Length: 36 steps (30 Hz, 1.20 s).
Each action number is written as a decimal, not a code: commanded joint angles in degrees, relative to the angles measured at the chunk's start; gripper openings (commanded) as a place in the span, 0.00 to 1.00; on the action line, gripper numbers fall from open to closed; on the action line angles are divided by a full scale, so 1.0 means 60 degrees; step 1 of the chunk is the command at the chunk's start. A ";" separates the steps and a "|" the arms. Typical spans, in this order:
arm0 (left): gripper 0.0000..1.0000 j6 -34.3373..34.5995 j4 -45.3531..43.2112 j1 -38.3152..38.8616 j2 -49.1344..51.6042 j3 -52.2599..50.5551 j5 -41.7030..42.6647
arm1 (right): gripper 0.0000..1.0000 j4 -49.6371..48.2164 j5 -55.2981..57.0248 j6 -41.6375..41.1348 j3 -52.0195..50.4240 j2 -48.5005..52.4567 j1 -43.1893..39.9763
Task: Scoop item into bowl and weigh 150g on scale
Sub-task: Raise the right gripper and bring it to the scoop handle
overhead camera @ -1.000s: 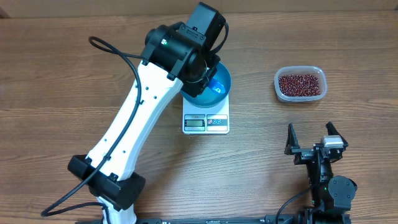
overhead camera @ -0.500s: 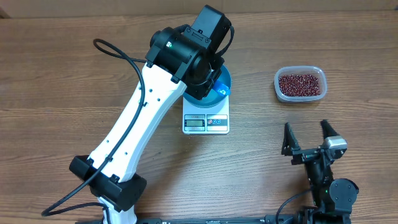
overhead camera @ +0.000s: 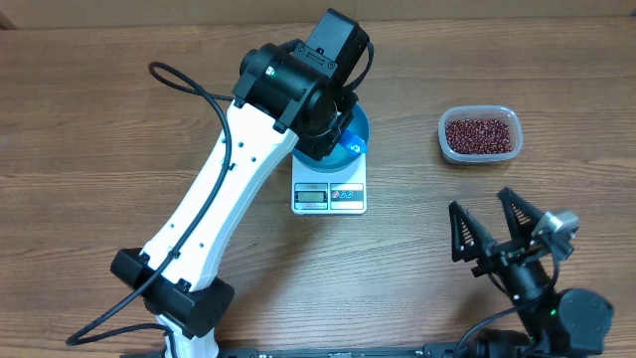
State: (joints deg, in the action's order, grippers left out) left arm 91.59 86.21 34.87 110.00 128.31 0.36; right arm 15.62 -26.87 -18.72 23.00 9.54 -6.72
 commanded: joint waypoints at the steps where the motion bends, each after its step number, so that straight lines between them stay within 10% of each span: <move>1: 0.04 0.0208 0.0058 0.0033 -0.0102 0.0142 0.0142 | 1.00 0.0106 -0.1308 -0.1045 0.0918 0.1217 -0.0018; 14: 0.04 0.0703 0.0058 0.0219 -0.0102 0.0142 0.0634 | 1.00 -0.2554 -0.5901 -0.6838 0.1716 0.5333 -0.0015; 36: 0.04 0.1818 -0.0098 0.1424 -0.0098 0.0138 0.0619 | 0.86 -0.3526 -0.6623 -0.6335 0.1716 0.6710 -0.0007</move>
State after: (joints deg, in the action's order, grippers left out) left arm 101.01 85.95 42.48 110.00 128.31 4.14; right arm -5.15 -64.58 -57.78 31.83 49.78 -6.72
